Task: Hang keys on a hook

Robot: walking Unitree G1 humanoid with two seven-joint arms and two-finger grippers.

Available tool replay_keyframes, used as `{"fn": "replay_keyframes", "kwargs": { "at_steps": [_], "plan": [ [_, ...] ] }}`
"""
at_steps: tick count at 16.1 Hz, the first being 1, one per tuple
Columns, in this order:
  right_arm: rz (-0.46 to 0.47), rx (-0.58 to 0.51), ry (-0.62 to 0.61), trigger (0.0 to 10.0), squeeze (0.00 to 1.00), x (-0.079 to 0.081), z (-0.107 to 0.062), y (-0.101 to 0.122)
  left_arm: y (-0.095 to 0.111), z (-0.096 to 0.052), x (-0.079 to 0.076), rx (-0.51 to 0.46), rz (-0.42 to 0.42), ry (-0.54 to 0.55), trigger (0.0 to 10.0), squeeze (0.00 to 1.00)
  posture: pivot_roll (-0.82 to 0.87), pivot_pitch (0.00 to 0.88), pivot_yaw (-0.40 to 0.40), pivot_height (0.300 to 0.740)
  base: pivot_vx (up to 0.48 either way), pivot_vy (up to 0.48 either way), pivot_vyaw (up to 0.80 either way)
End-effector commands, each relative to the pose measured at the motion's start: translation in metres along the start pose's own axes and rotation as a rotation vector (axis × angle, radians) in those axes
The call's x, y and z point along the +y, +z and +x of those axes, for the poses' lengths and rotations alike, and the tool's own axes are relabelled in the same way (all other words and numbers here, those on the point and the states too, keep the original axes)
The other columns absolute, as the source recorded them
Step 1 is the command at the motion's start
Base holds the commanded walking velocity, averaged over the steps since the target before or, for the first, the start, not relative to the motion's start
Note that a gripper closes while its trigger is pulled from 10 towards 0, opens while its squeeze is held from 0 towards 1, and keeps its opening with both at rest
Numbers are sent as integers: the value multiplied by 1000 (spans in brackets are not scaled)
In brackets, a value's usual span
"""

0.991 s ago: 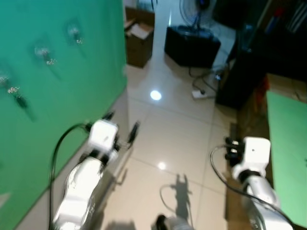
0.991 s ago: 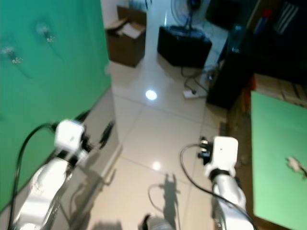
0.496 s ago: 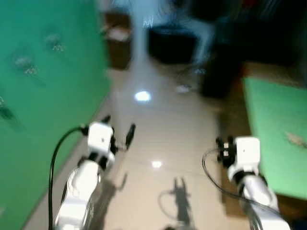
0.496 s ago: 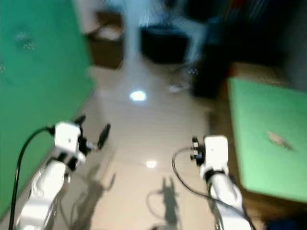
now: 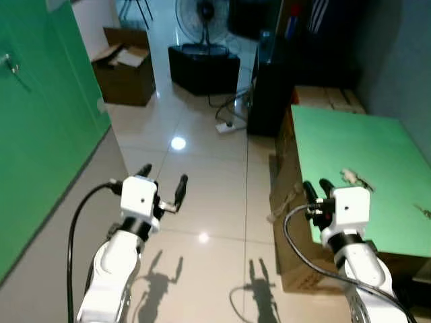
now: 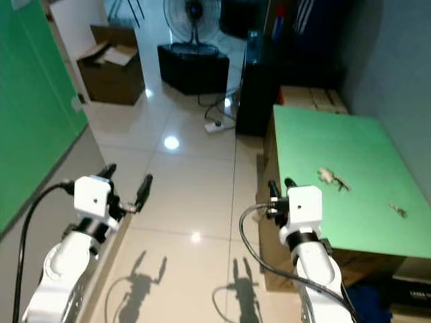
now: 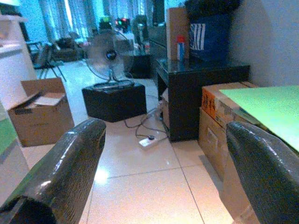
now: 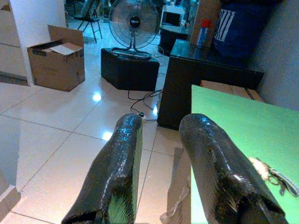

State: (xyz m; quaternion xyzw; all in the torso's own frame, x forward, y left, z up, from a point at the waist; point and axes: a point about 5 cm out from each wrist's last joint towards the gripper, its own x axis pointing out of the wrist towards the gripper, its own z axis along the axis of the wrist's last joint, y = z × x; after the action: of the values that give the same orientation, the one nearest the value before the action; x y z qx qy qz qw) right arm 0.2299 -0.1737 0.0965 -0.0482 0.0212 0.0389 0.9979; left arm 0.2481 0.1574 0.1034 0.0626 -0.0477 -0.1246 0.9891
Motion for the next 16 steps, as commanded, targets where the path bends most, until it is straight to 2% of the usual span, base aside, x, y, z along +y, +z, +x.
{"fn": "replay_keyframes", "kwargs": {
  "at_steps": [1, 3, 5, 8, 10, 14, 15, 16],
  "plan": [
    [-17, -12, 14, 10000, 0, 2, 4, 4, 2, 2, 3, -5, 11, 20, 10000, 0, -91, 23, 1, 740, 0, -431, 0],
    [-31, -7, -16, 10000, 0, -3, 4, 4, 6, 6, 2, -23, 1, 24, 10000, 0, -108, 31, 11, 740, 0, -429, 0],
    [-9, -32, -113, 10000, 0, -15, 5, 9, 6, 11, -3, -25, 4, -4, 10000, 0, -127, 39, 24, 740, 0, -431, 0],
    [43, -38, -149, 10000, 0, -22, 9, 16, 10, 20, -3, -48, -2, -8, 10000, 0, -145, 49, 36, 740, 0, -430, 0],
    [42, -46, -157, 10000, 0, -25, 10, 19, 12, 22, -4, -54, -3, -9, 10000, 0, -146, 57, 39, 740, 0, -428, 0],
    [24, 15, -153, 10000, 0, -20, 0, 7, 6, 18, -3, -25, 13, -33, 10000, 0, -146, 77, 56, 740, 0, -429, 0],
    [18, 34, -143, 10000, 0, -16, -1, 6, 5, 19, -3, -17, 18, -40, 10000, 0, -151, 94, 62, 740, 0, 0, 0],
    [16, 43, -142, 10000, 0, -14, 0, 7, 4, 22, -3, -3, -16, -24, 10000, 0, -153, 100, 65, 740, 0, 0, 0]
  ]
}}
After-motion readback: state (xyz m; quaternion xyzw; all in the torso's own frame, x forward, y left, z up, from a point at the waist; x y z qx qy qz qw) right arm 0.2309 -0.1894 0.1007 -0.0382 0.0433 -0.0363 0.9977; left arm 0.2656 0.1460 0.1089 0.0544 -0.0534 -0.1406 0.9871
